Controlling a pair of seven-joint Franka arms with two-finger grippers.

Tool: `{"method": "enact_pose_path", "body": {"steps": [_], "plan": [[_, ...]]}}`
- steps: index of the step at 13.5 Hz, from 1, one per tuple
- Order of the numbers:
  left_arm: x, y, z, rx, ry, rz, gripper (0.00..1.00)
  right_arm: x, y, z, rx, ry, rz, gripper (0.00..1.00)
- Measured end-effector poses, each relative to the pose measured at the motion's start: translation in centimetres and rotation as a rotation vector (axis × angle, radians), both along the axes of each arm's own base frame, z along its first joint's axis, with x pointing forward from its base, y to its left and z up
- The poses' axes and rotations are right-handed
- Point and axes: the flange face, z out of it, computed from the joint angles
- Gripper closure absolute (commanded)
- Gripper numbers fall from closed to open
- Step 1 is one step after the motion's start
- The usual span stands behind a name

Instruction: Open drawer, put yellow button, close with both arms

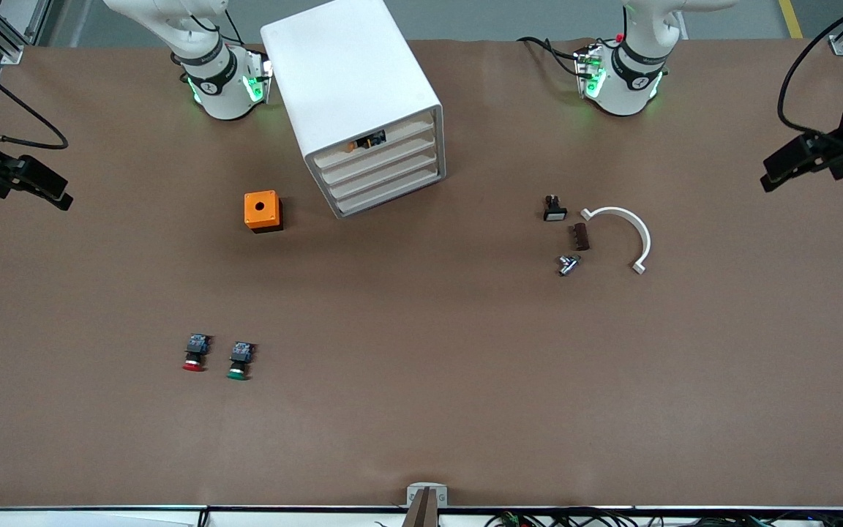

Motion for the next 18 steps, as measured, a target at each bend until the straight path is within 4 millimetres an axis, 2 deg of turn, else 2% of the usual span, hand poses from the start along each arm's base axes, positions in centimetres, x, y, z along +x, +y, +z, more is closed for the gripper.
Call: {"method": "enact_pose_path", "body": {"steps": [3, 7, 10, 13, 18], "plan": [[-2.3, -0.1, 0.4, 0.003, 0.007, -0.021, 0.0, 0.0, 0.0, 0.0, 0.0, 0.0, 0.0, 0.0], [-4.3, -0.2, -0.1, 0.006, 0.027, -0.081, 0.0, 0.0, 0.1, 0.0, 0.0, 0.0, 0.001, 0.0], [-5.8, -1.9, -0.3, 0.014, 0.024, -0.113, 0.0, 0.0, 0.1, 0.0, 0.0, 0.0, 0.002, 0.0], [-5.9, -3.0, -0.7, 0.018, 0.006, -0.131, 0.0, 0.0, 0.1, 0.0, 0.0, 0.001, 0.002, 0.0], [-5.4, -2.9, -1.4, 0.017, 0.005, -0.128, 0.0, 0.0, 0.1, 0.0, 0.0, 0.001, 0.002, 0.0]]}}
